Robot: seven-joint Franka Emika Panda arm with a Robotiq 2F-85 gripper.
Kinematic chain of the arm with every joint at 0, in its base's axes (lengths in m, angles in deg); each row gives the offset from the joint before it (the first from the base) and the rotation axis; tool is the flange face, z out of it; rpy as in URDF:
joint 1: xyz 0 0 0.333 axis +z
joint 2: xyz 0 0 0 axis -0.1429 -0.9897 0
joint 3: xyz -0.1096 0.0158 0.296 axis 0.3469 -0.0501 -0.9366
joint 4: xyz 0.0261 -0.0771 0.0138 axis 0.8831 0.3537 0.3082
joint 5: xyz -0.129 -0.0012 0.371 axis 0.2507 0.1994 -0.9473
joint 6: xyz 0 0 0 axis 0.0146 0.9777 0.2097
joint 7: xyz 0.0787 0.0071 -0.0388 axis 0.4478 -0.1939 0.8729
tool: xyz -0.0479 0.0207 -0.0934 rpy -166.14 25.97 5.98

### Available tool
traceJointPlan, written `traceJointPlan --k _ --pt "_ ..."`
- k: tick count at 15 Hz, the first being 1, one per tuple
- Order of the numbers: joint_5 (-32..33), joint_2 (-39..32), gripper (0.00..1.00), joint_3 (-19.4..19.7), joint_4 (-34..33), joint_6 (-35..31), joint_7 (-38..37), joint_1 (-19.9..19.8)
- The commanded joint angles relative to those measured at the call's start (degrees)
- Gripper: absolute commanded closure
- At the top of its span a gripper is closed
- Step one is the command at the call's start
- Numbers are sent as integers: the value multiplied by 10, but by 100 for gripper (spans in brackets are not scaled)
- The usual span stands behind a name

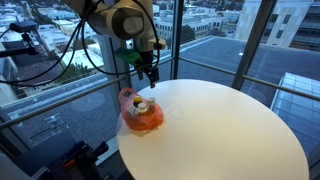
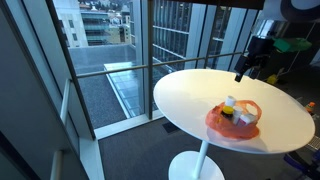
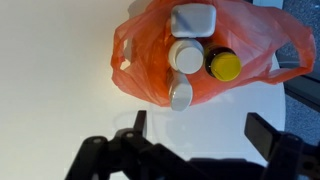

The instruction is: Remove the roll-on stick from the plastic bag and put it on the table

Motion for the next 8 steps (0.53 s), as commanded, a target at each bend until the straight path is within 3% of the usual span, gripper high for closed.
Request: traceJointPlan --k 1,8 --pt "-3 -26 0 4 -2 -33 -29 1" --pt "4 -95 0 10 -17 -69 -69 4"
